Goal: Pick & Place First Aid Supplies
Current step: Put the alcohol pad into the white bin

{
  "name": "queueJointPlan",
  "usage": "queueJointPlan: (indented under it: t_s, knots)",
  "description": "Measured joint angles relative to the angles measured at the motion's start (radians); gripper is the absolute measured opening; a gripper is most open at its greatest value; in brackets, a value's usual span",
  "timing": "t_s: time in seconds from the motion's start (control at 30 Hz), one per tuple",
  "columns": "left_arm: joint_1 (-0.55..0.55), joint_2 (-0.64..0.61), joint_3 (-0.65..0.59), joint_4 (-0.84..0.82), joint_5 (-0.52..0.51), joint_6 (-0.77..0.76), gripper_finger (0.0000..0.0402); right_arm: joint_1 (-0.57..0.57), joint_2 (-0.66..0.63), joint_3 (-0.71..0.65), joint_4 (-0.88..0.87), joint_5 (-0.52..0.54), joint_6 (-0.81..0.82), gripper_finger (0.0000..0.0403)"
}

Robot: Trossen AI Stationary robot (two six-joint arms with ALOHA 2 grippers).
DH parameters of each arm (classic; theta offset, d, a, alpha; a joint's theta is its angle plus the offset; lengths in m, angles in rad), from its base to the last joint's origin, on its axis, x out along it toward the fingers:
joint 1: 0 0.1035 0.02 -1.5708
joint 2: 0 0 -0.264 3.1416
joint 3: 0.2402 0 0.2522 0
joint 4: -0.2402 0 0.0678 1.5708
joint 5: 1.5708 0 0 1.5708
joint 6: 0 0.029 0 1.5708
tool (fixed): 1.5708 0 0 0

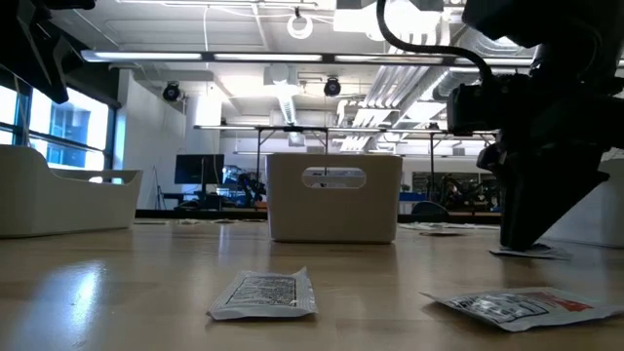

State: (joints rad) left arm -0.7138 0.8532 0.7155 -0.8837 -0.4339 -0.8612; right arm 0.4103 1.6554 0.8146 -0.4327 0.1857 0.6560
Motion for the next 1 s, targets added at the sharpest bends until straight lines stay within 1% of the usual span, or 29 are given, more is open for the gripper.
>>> queueJointPlan:
  t_s: [0.4, 0.53, 0.63, 0.73, 1.0]
  knots:
    - [0.000, 0.000, 0.000, 0.001, 0.000, 0.000, 0.0128, -0.035, -0.014, 0.002, 0.004, 0.010, -0.012, 0.0083]
    - [0.000, 0.000, 0.000, 0.000, 0.000, 0.000, 0.0128, -0.053, -0.014, 0.002, 0.027, 0.003, -0.058, 0.0083]
    - [0.000, 0.000, 0.000, 0.000, 0.000, 0.000, 0.0128, -0.069, -0.014, 0.002, 0.053, -0.033, -0.095, 0.0083]
    - [0.000, 0.000, 0.000, 0.000, 0.000, 0.000, 0.0128, -0.080, -0.014, 0.002, 0.053, -0.042, -0.132, 0.0083]
    - [0.000, 0.000, 0.000, 0.000, 0.000, 0.000, 0.0128, -0.092, 0.043, 0.006, 0.062, -0.059, -0.167, 0.0083]
